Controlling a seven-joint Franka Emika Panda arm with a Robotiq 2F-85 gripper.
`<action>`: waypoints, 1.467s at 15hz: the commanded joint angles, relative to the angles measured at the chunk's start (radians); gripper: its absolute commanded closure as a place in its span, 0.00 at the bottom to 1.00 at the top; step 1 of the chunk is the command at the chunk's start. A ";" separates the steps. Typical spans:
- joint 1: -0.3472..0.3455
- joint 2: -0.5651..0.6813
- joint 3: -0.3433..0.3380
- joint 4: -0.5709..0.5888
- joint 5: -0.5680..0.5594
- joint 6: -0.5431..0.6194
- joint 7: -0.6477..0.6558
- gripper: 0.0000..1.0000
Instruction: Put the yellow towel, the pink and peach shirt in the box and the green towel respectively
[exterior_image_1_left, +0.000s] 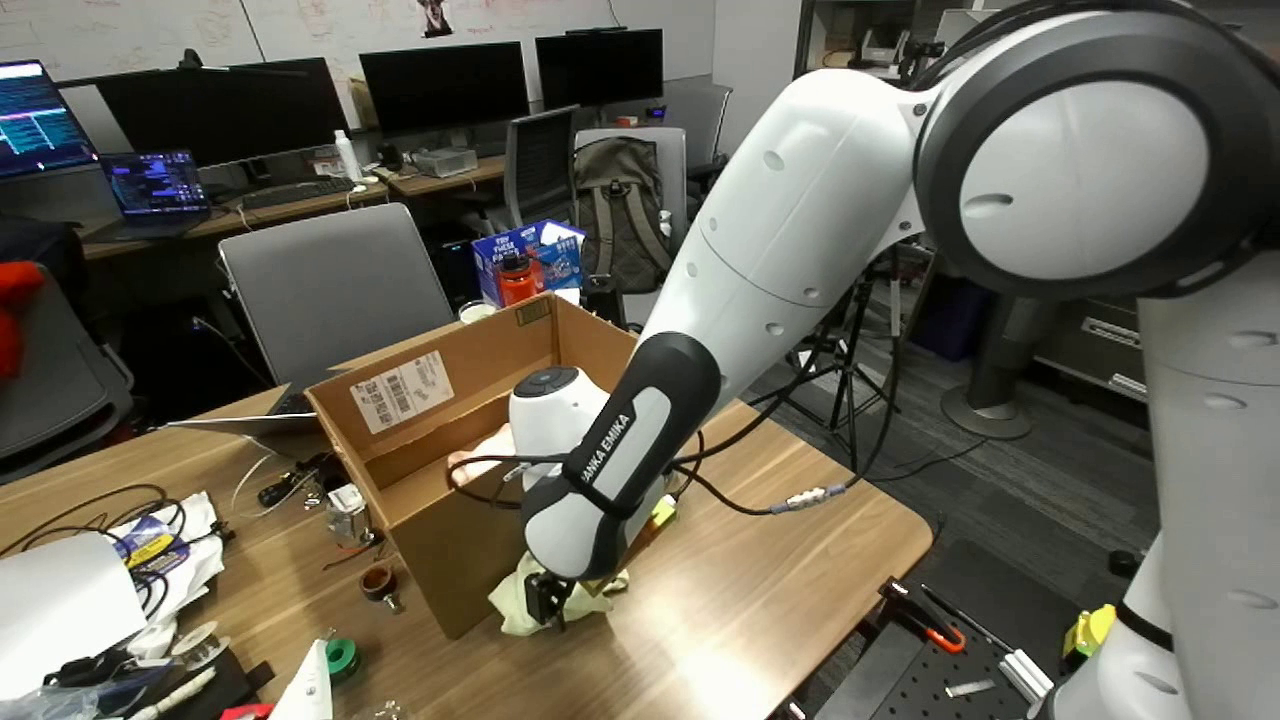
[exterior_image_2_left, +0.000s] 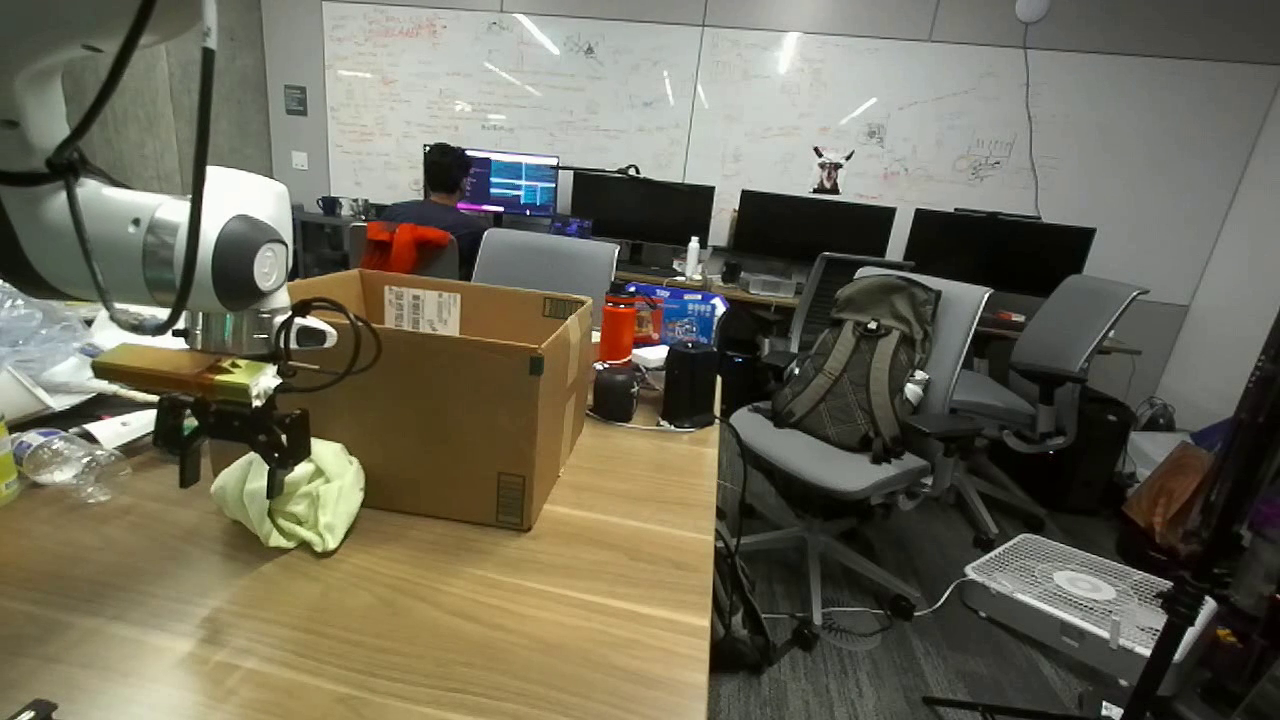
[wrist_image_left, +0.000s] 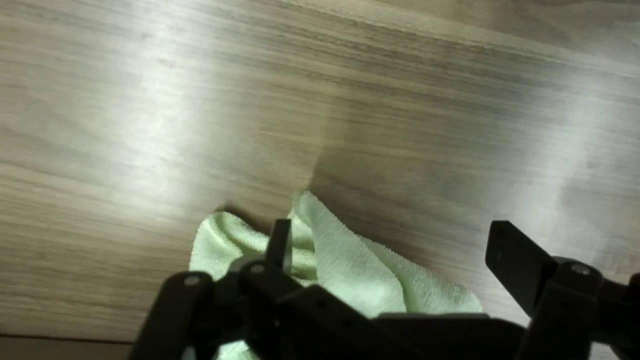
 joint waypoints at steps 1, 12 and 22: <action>0.017 0.014 -0.028 0.034 -0.030 0.018 0.000 0.00; 0.024 0.112 -0.058 0.147 -0.072 0.000 -0.006 0.00; 0.027 0.181 -0.080 0.250 -0.080 -0.011 -0.015 0.28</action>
